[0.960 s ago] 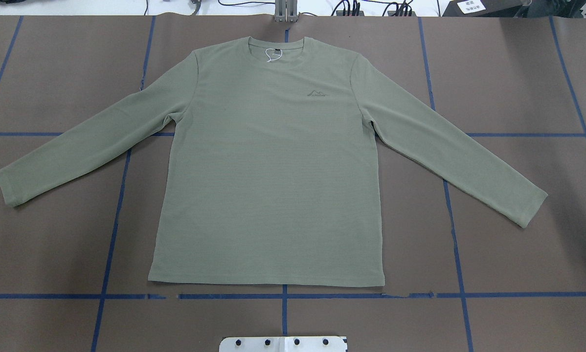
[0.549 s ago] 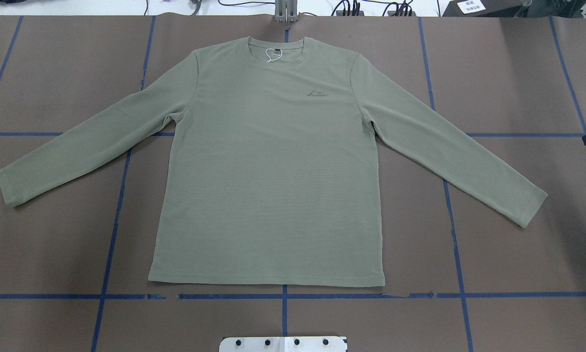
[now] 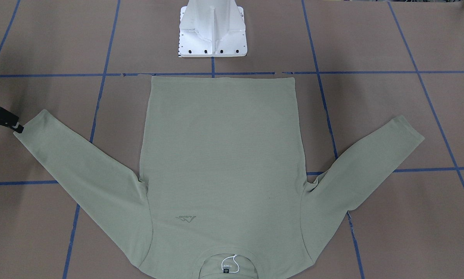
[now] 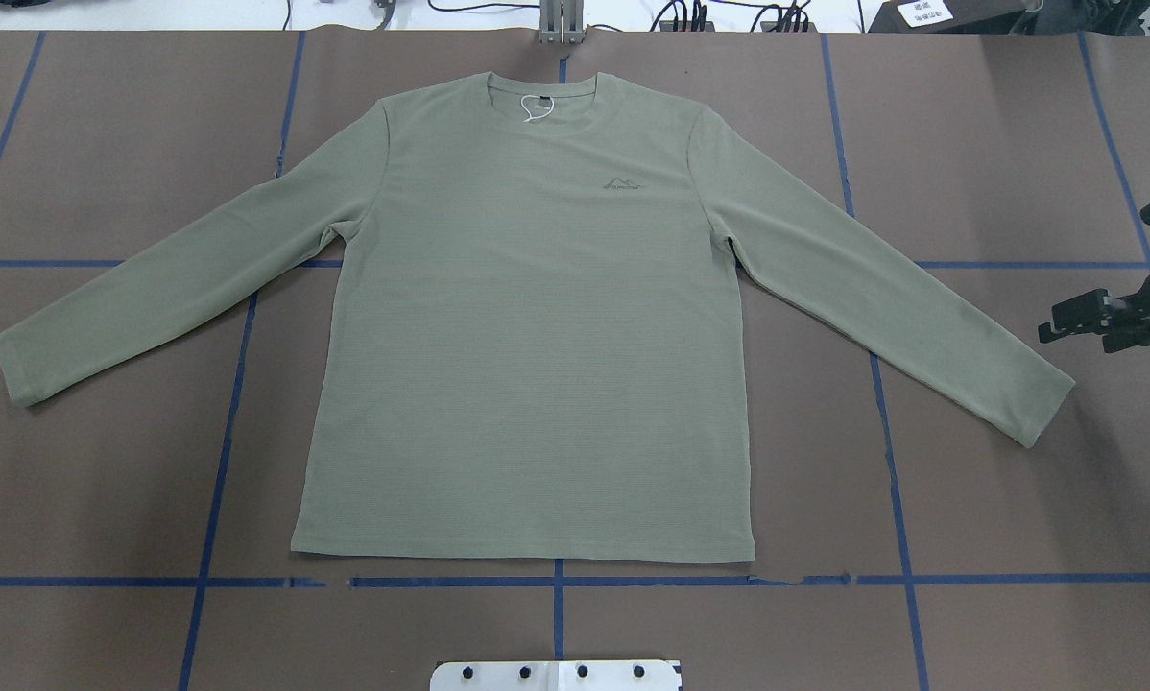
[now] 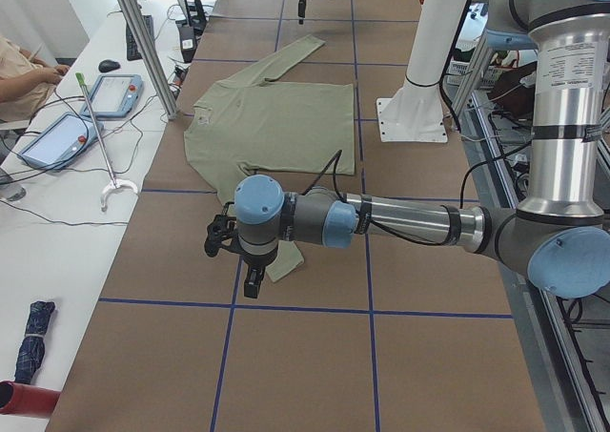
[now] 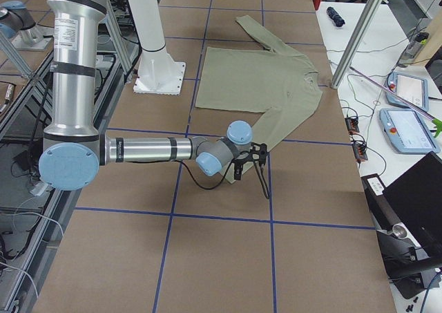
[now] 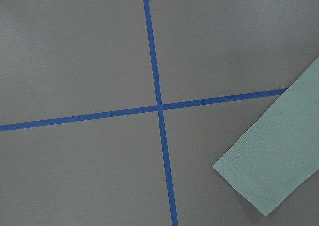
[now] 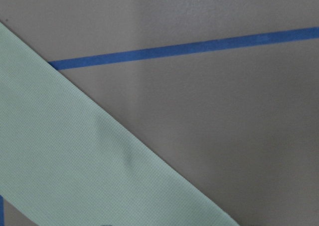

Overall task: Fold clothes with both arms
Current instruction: 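Move the right gripper down to the sleeve cuff nearest it and grasp it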

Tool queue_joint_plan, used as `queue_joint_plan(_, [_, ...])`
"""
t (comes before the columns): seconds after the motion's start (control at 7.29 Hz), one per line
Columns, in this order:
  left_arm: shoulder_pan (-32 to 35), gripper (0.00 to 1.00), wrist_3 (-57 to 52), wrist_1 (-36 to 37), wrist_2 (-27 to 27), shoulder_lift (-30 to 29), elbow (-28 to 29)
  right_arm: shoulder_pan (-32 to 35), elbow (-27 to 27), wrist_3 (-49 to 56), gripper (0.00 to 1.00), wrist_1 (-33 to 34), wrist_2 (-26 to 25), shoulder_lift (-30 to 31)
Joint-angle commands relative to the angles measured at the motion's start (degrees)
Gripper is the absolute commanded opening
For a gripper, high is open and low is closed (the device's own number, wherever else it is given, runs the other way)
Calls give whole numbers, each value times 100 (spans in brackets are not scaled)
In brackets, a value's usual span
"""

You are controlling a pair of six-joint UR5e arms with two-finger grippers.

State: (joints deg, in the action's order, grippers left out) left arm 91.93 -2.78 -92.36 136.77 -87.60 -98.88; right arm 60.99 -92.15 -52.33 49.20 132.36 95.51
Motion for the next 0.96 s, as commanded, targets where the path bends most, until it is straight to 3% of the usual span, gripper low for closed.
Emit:
queue_joint_plan(0.0, [0,100,-12,-1,-1,6,9,-280,224,-636,89,-323,-193,29])
queue_joint_plan(0.41, [9,100,-3,-1,-1,6,1,-280,399,-1094,88,-323,-193,38])
queue_joint_plan(0.69, [9,100,-3,-10,-1,6,-8,-289,575,-1112,85,-323,-193,38])
queue_joint_plan(0.82, [9,100,-3,-10,-1,6,-17,-289,576,-1112,78,-323,-193,38])
